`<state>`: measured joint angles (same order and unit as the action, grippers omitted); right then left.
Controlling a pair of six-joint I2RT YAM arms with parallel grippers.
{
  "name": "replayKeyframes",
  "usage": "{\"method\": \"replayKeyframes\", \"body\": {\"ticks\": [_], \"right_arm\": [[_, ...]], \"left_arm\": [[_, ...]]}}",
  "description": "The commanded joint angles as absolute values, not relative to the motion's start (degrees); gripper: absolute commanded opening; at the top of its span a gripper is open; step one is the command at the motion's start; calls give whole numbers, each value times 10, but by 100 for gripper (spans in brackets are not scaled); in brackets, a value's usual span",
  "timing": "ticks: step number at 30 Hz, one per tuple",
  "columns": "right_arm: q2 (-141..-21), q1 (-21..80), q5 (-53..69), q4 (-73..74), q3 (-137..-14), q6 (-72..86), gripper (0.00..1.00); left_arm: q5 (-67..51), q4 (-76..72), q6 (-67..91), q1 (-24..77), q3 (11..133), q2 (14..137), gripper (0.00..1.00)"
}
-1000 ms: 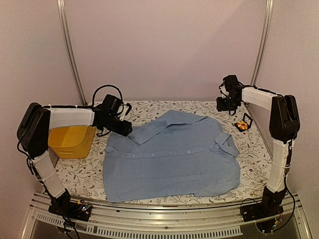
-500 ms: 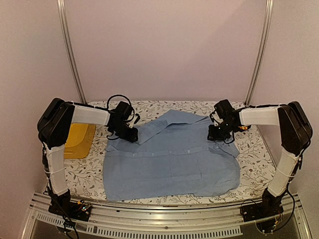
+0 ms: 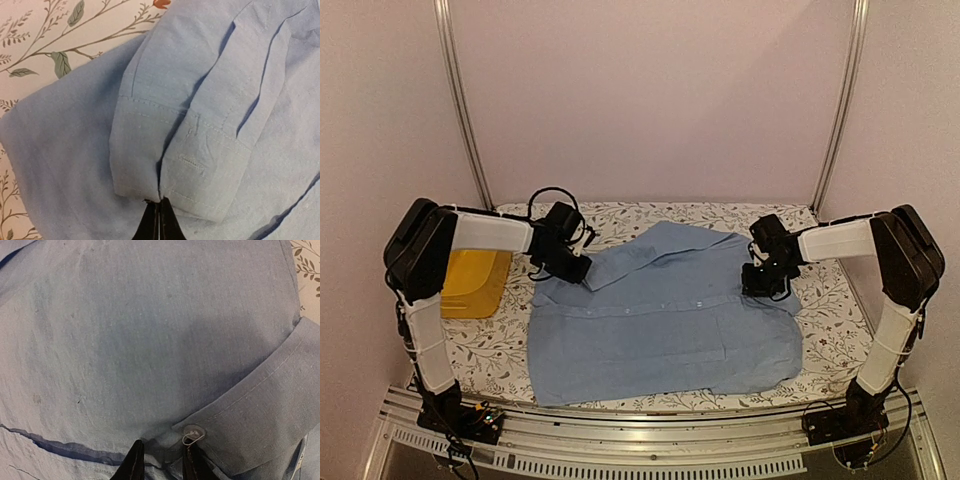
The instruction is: Pin the brooch onto the clothing
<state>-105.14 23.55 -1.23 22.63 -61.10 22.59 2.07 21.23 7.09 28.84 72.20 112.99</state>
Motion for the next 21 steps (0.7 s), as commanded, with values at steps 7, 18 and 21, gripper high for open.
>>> {"method": "replayKeyframes", "body": {"ticks": [7, 18, 21], "right_arm": [[-1068, 229, -41, 236, -575, 241, 26], [-1054, 229, -6, 240, -609, 217, 27], [-1033, 231, -6, 266, -637, 207, 28]], "left_arm": [[89, 267, 47, 238, 689, 1068, 0], [101, 273, 38, 235, 724, 1123, 19], [112, 280, 46, 235, 738, 1110, 42]]}}
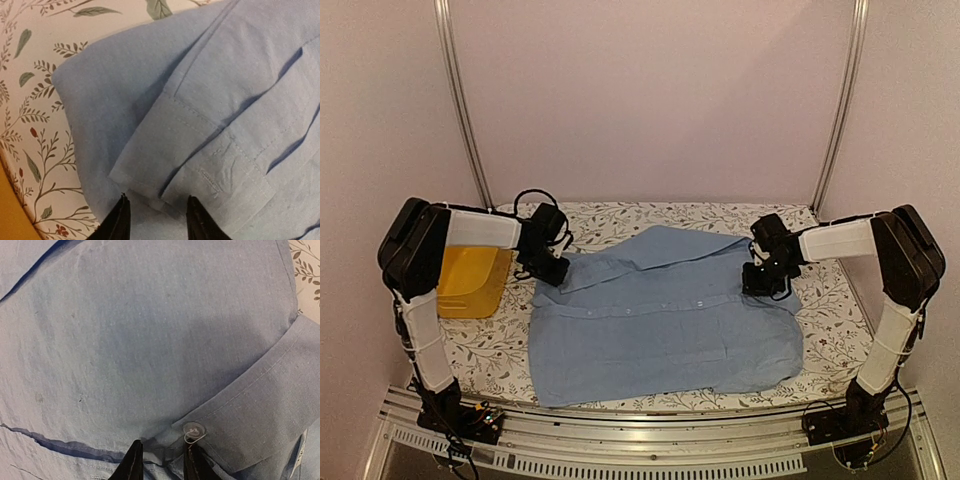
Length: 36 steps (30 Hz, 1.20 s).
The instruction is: Pin the brooch onto the clothing
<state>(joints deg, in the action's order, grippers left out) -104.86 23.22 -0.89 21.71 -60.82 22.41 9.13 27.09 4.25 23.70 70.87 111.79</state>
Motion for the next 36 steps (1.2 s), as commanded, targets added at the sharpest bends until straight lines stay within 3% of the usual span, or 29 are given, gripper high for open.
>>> {"method": "replayKeyframes", "body": {"ticks": [1, 6, 10, 18, 25, 30, 36], "right_arm": [[-1019, 233, -6, 274, -645, 205, 28], [-961, 248, -13, 300, -651, 216, 28], [-942, 272, -14, 315, -625, 241, 25], [-978, 287, -9, 305, -567, 266, 19], [-967, 301, 13, 306, -497, 305, 16], [-943, 324, 41, 303, -475, 336, 16], [-945, 318, -6, 324, -539, 320, 16]], "left_arm": [[111, 281, 52, 236, 738, 1098, 44], [121, 294, 102, 274, 677, 1002, 45], [83, 311, 156, 327, 604, 946, 40], [39, 259, 221, 368, 499, 957, 38], [129, 268, 231, 350, 515, 1001, 39], [132, 203, 219, 259, 526, 980, 39], [132, 205, 173, 245, 572, 999, 39]]}}
